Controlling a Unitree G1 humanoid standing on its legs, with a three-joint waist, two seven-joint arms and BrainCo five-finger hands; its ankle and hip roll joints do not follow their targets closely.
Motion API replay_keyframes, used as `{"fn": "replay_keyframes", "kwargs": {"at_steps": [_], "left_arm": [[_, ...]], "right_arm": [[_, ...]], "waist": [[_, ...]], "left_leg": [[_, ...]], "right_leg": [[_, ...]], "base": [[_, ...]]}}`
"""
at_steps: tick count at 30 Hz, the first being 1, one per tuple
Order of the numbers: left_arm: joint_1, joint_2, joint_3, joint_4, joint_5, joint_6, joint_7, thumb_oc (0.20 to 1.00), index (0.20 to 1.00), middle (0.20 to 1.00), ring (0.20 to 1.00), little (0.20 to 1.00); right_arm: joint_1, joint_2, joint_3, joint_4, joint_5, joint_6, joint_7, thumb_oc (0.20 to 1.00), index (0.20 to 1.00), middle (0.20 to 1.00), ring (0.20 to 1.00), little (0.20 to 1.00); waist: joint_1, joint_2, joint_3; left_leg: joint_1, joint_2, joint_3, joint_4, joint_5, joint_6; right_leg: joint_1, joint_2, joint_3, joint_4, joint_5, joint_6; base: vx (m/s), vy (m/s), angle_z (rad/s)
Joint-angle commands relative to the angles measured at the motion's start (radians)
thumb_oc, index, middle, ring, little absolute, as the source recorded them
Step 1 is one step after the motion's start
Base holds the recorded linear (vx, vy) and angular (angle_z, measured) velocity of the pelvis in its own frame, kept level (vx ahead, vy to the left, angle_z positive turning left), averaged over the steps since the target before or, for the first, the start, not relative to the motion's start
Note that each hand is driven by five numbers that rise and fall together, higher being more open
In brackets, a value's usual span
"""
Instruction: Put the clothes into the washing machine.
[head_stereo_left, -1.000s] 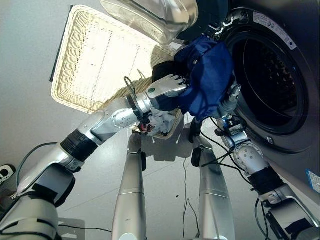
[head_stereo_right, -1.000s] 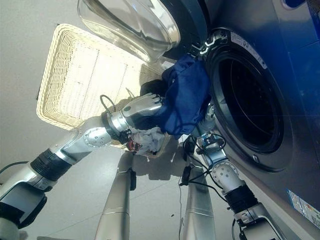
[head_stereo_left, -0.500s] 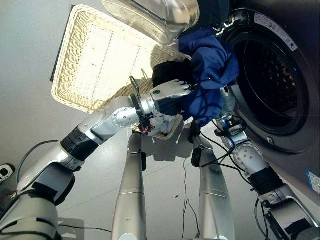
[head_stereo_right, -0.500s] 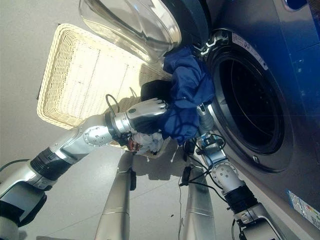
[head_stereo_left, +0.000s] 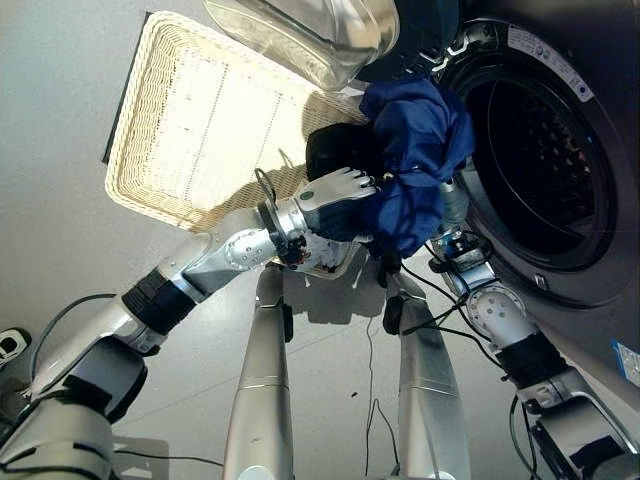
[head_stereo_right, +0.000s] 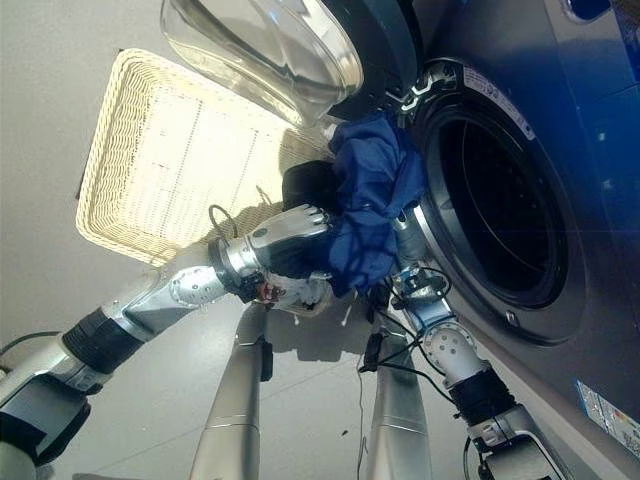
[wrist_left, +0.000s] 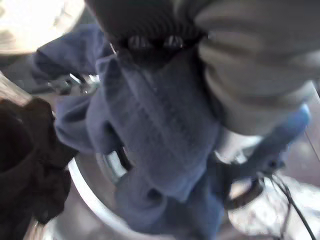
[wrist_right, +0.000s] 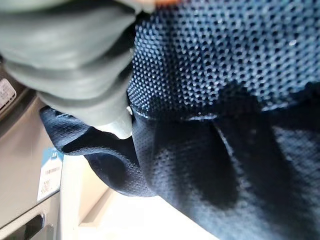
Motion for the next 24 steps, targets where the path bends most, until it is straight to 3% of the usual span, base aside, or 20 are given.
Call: {"fn": "replay_keyframes", "kwargs": {"at_steps": [1,7,14,18,19,24], "left_arm": [[0.033,-0.081,0.112,0.036,-0.134,-0.055,0.207,1.0,1.0,1.0,1.0,1.0],[0.135,-0.158,0.245,0.058,-0.2,-0.071,0.385,1.0,1.0,1.0,1.0,1.0],[0.153,-0.221,0.329,0.12,-0.281,-0.07,0.52,1.0,1.0,1.0,1.0,1.0],[0.148,-0.227,0.336,0.136,-0.299,-0.063,0.529,1.0,1.0,1.0,1.0,1.0],[0.12,-0.23,0.346,0.211,-0.31,-0.036,0.579,1.0,1.0,1.0,1.0,1.0],[0.055,-0.23,0.333,0.413,-0.334,-0.016,0.642,1.0,1.0,1.0,1.0,1.0]], "right_arm": [[-0.04,0.045,0.003,-0.16,-0.027,-0.006,0.084,0.2,0.2,0.2,0.2,0.2],[-0.053,0.088,-0.048,-0.178,-0.044,-0.004,0.044,0.2,0.2,0.2,0.2,0.2],[-0.075,0.133,-0.085,-0.184,-0.09,-0.004,-0.004,0.2,0.2,0.2,0.2,0.2],[-0.082,0.135,-0.088,-0.178,-0.093,-0.005,-0.015,0.2,0.2,0.2,0.2,0.2],[-0.111,0.124,-0.093,-0.132,-0.085,-0.014,-0.061,0.2,0.2,0.2,0.2,0.2],[-0.178,0.071,-0.102,0.076,0.005,-0.051,-0.141,0.2,0.2,0.2,0.2,0.2]], "waist": [[-0.009,0.029,-0.021],[0.007,0.029,-0.021],[0.007,0.032,-0.021],[0.006,0.032,-0.021],[0.003,0.033,-0.021],[-0.003,0.038,-0.021]], "left_leg": [[-0.004,-0.052,0.0,0.062,-0.055,0.092],[-0.004,-0.058,-0.01,0.063,-0.054,0.095],[-0.008,-0.056,0.0,0.067,-0.053,0.092],[-0.007,-0.055,0.003,0.068,-0.053,0.091],[-0.011,-0.05,0.011,0.075,-0.051,0.085],[-0.013,-0.041,0.027,0.077,-0.047,0.076]], "right_leg": [[0.096,0.041,-0.056,-0.218,0.159,0.028],[0.098,0.047,-0.061,-0.212,0.157,0.022],[0.097,0.052,-0.06,-0.206,0.15,0.016],[0.097,0.053,-0.06,-0.204,0.149,0.015],[0.096,0.054,-0.057,-0.197,0.146,0.015],[0.09,0.057,-0.055,-0.193,0.144,0.012]], "base": [[-0.01,-0.045,-0.01],[0.0,-0.029,0.02],[0.0,-0.001,0.0],[0.0,0.0,0.0],[0.0,0.0,0.0],[0.0,0.047,0.0]]}}
